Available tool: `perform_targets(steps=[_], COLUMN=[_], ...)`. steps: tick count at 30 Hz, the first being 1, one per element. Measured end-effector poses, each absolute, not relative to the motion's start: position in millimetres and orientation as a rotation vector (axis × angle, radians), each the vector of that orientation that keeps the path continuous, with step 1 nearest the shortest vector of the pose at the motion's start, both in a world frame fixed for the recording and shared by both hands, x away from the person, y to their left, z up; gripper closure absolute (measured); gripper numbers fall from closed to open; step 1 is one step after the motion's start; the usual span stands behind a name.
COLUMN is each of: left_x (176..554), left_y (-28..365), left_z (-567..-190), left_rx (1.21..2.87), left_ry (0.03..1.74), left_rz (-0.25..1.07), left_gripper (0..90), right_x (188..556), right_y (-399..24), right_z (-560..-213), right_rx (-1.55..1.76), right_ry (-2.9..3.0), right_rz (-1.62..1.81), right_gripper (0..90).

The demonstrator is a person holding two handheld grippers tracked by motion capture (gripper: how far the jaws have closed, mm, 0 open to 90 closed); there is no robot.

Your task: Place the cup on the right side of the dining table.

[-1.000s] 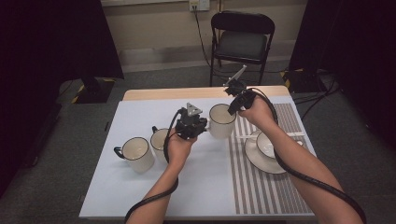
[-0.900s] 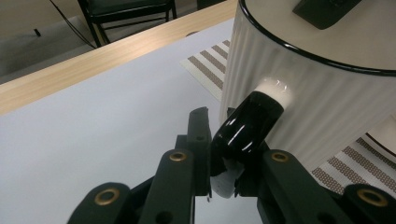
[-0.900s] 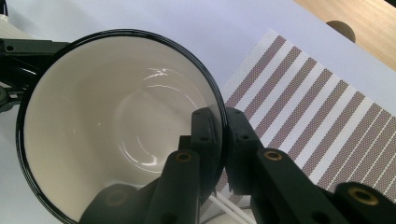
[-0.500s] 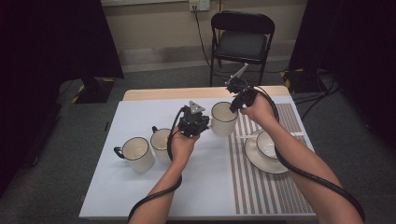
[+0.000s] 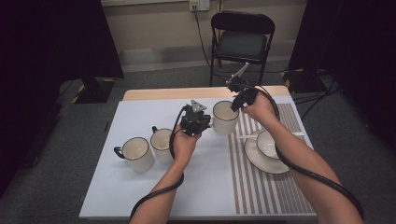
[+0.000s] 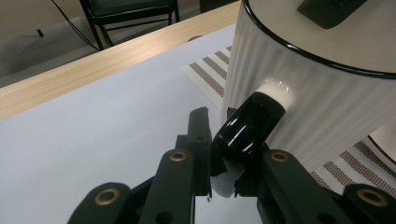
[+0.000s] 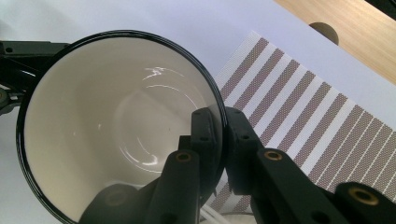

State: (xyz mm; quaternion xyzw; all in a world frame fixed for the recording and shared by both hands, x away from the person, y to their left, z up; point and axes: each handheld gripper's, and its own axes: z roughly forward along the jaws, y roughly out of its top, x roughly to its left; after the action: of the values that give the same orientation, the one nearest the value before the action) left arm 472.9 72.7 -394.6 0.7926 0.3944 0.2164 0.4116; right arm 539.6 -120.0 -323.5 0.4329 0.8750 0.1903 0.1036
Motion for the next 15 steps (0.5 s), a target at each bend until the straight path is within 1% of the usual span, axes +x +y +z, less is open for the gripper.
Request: perform_targets(steps=[15], left_x=[480.8], left_y=[63.0], left_z=[-397.8], left_rx=[1.990], left_ry=[0.996], left_rz=[0.548], left_gripper=[80.4], right_x=[547.8], right_y=[-128.7], right_z=[-326.8], right_rx=[1.284], right_ry=[2.574], right_rz=[0.562], right_gripper=[83.5])
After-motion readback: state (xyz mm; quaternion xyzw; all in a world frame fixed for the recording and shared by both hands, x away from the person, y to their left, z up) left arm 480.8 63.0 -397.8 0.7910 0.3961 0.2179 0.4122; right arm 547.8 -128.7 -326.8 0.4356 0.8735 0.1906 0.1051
